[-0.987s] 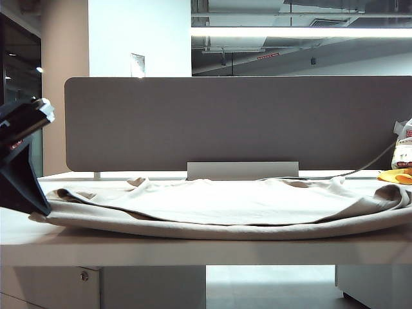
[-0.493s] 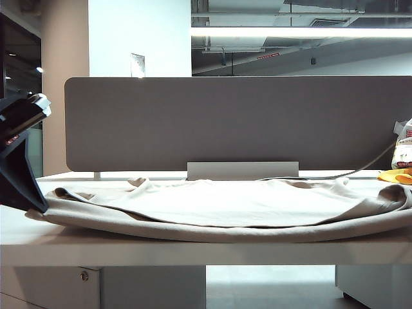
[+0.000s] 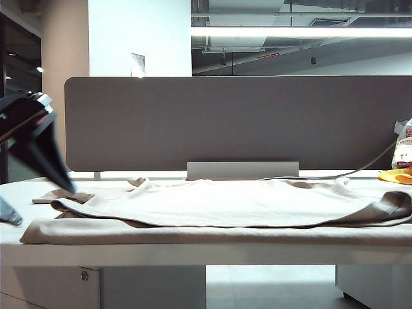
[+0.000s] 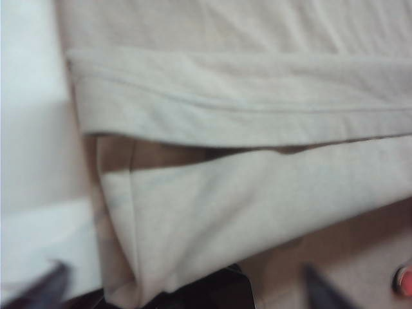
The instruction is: Fold the bottom side of the T-shirt horizontally towards the center, about one-third of the way, then fold the sleeve back towards the center, creating a straight line along the edge of the T-shirt, and finally fold the bottom of the T-shirt up towards the top, creating a neat rectangle.
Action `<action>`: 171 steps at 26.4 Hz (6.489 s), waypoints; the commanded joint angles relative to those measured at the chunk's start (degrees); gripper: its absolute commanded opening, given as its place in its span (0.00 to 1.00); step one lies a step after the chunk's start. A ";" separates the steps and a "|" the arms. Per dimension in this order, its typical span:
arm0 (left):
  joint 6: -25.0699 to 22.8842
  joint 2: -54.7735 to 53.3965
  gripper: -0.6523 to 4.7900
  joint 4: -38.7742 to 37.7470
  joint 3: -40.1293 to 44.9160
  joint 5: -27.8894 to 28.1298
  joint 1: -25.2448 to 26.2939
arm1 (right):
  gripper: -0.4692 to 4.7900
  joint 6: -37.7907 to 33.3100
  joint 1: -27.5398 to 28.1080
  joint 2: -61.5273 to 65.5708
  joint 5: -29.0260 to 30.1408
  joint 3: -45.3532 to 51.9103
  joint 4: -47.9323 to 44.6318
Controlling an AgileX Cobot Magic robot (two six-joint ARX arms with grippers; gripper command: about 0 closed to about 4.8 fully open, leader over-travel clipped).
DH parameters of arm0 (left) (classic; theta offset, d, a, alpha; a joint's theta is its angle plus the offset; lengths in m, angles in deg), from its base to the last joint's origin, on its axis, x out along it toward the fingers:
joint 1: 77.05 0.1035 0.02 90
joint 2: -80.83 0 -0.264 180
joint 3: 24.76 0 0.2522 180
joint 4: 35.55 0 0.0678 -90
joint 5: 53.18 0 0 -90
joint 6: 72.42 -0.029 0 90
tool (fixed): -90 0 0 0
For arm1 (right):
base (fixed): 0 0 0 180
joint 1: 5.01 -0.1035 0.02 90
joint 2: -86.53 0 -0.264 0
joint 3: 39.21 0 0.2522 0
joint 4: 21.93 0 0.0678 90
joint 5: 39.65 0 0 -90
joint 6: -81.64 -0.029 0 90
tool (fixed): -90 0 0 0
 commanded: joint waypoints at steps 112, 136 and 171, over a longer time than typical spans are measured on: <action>-9.86 -54.10 0.36 -10.95 -60.78 12.52 14.93 | 0.28 -2.29 8.28 55.89 -5.84 -49.00 -14.60; -12.39 -54.03 0.11 -7.96 -61.20 11.08 12.02 | 0.09 -2.34 6.62 55.41 4.63 -49.70 -20.28; -16.55 -53.92 0.11 -17.33 -73.70 4.24 -4.00 | 0.09 -2.36 -11.32 53.27 13.22 -60.46 -11.30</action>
